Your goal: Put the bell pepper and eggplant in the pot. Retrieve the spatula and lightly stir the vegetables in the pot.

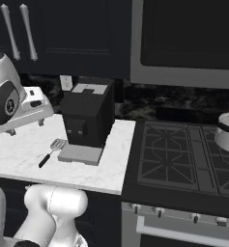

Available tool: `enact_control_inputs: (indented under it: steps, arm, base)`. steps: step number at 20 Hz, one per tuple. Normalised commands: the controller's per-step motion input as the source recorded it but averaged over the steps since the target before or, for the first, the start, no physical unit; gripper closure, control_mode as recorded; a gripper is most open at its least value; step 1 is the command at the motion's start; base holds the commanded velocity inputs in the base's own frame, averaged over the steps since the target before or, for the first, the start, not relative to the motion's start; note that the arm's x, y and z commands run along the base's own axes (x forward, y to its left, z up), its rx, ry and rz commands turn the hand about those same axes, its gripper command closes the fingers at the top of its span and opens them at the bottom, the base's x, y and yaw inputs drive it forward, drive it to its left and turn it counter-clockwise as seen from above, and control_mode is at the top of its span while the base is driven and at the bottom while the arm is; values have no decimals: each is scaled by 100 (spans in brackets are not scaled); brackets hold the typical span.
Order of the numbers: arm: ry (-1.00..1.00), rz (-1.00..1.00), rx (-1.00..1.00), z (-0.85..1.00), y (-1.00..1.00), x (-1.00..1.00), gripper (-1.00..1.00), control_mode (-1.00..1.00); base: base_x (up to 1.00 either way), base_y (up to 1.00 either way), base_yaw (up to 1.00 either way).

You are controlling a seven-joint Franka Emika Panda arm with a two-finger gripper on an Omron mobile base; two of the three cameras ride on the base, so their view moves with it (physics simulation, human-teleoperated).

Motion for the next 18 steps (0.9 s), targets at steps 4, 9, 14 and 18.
enact_control_inputs:
  steps: [4, 9, 14, 18]
  arm:
    - [0, 91, -27, -19, 23, -10, -100, -100]
    - [0, 87, -31, -22, 18, -1, -100, -100]
    - [0, 88, -30, -21, 11, 0, -100, -100]
    - [0, 87, -29, -29, 1, 1, -100, -100]
  base:
    - [0, 0, 0]
    - [0, 0, 0]
    - [0, 0, 0]
    - [0, 0, 0]
